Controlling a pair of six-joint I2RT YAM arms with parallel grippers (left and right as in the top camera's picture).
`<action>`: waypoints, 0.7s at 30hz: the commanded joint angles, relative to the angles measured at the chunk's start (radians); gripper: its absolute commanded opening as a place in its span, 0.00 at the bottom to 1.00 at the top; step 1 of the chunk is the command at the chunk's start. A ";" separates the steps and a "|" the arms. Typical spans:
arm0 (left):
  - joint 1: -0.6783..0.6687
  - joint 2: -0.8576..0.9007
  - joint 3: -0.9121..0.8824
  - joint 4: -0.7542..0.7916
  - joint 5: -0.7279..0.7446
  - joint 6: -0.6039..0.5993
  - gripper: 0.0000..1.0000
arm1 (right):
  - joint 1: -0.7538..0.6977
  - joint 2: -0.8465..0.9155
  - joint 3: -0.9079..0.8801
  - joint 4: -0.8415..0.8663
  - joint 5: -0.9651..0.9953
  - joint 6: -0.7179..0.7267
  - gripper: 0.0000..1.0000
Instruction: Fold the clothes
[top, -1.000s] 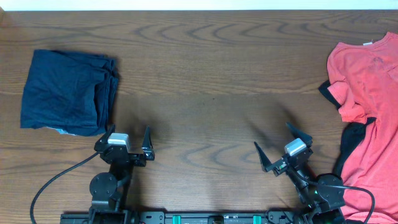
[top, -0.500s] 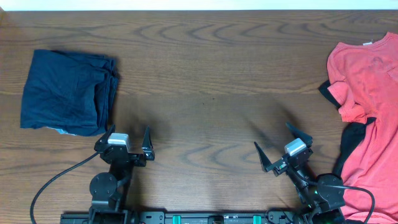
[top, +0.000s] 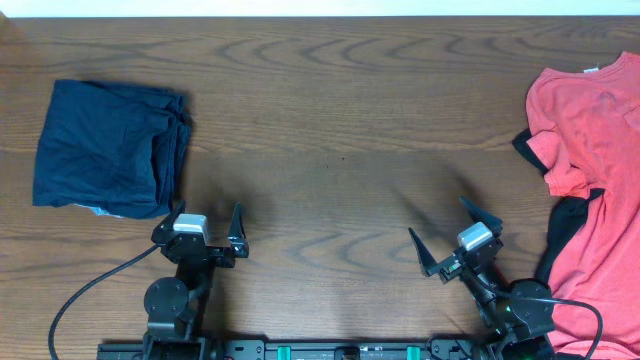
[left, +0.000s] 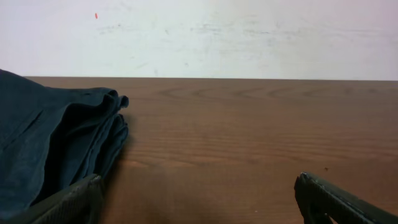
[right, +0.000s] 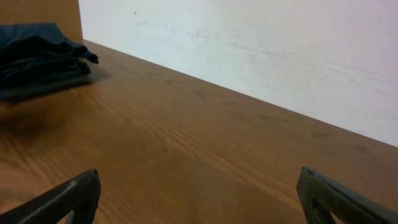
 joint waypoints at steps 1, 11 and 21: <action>0.004 -0.007 -0.028 -0.013 0.007 -0.016 0.98 | -0.008 -0.002 -0.001 -0.005 0.007 -0.006 0.99; 0.004 -0.007 -0.028 -0.013 0.007 -0.016 0.98 | -0.008 -0.002 -0.001 -0.005 0.007 -0.006 0.99; 0.004 -0.007 -0.028 -0.013 0.007 -0.016 0.98 | -0.008 -0.002 -0.001 -0.005 0.007 -0.006 0.99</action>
